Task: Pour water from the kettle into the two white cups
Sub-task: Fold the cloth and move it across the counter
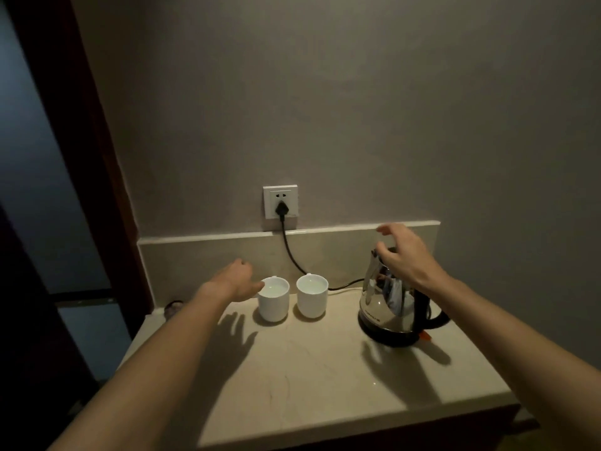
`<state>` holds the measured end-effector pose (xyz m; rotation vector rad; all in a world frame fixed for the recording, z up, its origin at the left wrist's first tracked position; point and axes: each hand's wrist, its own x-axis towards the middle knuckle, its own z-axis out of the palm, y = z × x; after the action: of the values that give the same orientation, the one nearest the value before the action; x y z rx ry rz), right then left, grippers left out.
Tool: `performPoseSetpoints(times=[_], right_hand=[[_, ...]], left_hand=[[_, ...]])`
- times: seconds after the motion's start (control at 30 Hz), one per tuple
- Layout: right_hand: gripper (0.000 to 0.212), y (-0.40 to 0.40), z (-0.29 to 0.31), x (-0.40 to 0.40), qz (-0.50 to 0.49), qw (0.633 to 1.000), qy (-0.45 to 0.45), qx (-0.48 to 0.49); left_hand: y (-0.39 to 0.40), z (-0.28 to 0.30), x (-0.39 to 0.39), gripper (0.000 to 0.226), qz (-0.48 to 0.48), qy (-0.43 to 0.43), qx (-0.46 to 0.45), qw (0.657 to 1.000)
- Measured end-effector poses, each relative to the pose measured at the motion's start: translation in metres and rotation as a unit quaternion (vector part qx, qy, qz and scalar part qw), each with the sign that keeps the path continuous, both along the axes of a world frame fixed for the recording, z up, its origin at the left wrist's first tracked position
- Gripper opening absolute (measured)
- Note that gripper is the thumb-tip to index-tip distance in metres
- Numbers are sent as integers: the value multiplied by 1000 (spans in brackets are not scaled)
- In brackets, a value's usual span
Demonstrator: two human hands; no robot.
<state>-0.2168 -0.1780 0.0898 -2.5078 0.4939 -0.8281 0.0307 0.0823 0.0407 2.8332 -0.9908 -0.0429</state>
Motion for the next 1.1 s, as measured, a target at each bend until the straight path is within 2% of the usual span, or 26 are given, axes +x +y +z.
performPoseSetpoints(times=[0.13,0.23,0.33,0.4,0.67,0.83,1.1], right_hand=[[39,63,-2,69,76,994,23,-80],[40,119,-17,126,142,985,43,-93],[44,175,-42,186,204,970,73,-114],[45,203,-62,219,222,962,104,-121],[37,248,-158,307,242,924,267,-130],[36,249,-186,316,228,940,221,-125],[32,249,-186,299,225,954,176,-95]], left_hand=[[40,-4,14,48,34,-22,-39,998],[70,-19,26,36,69,-29,-71,995],[95,-40,41,32,96,-41,-92,990],[107,-57,52,33,103,-55,-100,988],[133,-129,94,41,81,22,-170,982],[121,-152,102,41,65,15,-152,986],[121,-156,89,38,76,-30,-168,982]])
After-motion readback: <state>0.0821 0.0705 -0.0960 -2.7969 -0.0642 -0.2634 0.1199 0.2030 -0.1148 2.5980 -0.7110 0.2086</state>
